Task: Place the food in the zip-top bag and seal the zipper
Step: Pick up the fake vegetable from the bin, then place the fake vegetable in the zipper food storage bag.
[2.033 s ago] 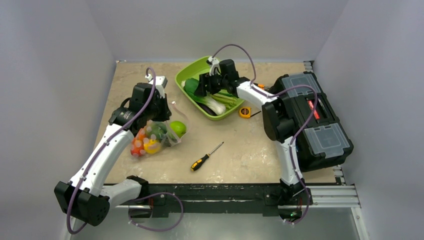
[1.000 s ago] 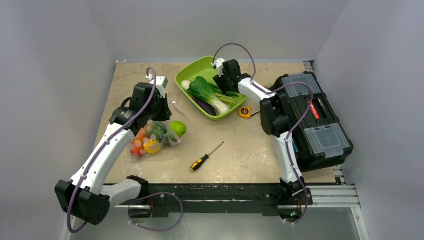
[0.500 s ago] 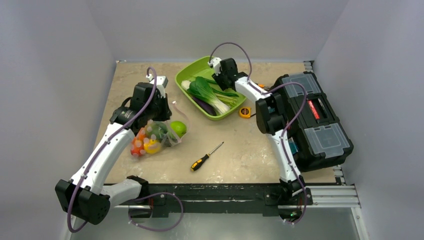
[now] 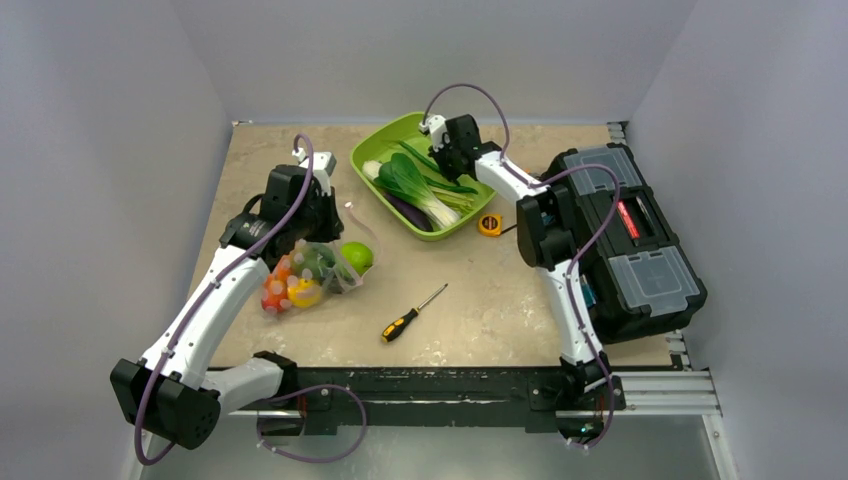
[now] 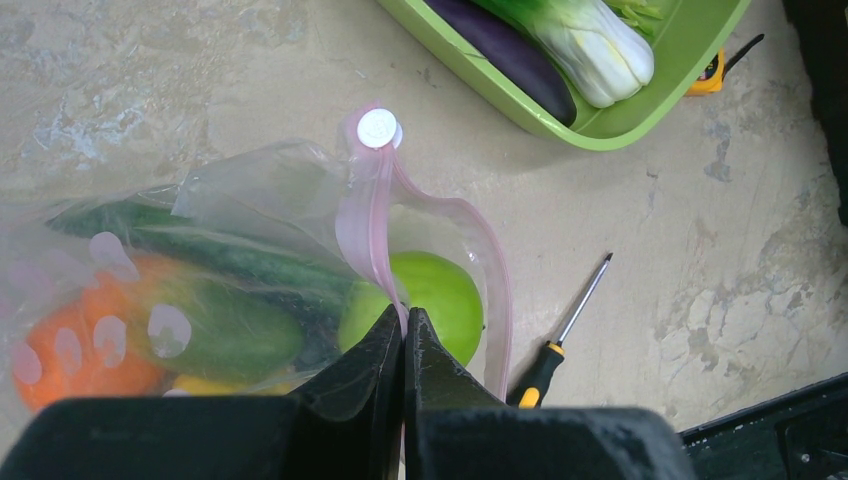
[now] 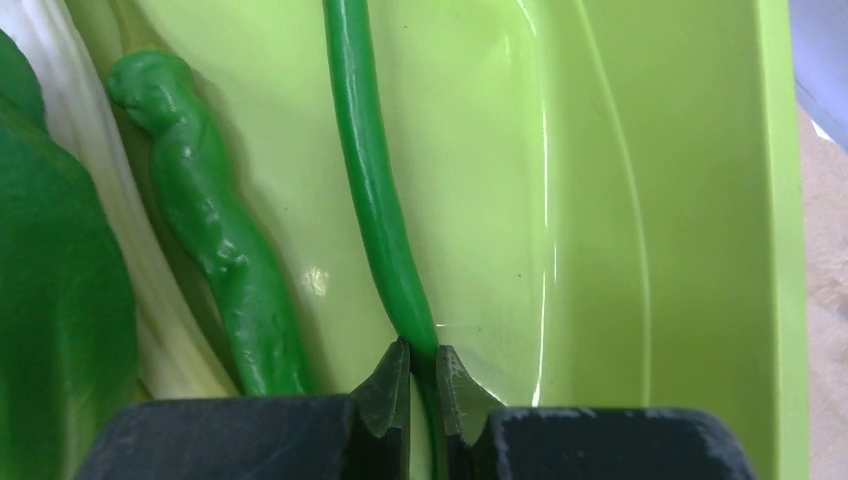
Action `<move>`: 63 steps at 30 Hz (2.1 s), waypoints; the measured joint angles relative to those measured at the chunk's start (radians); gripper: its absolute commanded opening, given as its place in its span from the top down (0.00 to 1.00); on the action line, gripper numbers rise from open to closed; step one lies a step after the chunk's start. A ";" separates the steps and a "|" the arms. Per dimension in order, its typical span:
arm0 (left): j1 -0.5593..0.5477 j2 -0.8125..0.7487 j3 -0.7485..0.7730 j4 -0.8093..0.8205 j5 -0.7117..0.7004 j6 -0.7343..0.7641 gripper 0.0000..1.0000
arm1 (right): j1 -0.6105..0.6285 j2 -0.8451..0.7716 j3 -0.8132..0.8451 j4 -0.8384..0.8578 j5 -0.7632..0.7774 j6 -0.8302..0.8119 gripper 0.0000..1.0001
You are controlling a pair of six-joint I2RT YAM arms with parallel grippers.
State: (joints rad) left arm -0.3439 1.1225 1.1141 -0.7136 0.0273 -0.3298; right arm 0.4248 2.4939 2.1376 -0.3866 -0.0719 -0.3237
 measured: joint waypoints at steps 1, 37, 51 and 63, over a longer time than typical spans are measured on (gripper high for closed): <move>0.000 0.000 0.000 0.000 0.000 0.000 1.00 | 0.001 -0.009 -0.009 0.002 0.000 0.017 1.00; 0.000 0.000 0.000 -0.001 0.013 0.000 1.00 | 0.275 -0.776 -0.740 -0.012 -0.341 0.550 1.00; 0.000 0.000 0.000 -0.006 -0.008 0.000 1.00 | 0.325 -1.066 -0.915 -0.256 -0.403 0.461 1.00; 0.000 0.005 0.000 -0.006 -0.010 0.000 1.00 | 0.363 -1.059 -0.906 -0.338 -0.449 0.420 1.00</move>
State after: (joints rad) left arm -0.3439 1.1278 1.1141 -0.7193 0.0170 -0.3294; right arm 0.7876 1.4349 1.2312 -0.7246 -0.5213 0.0963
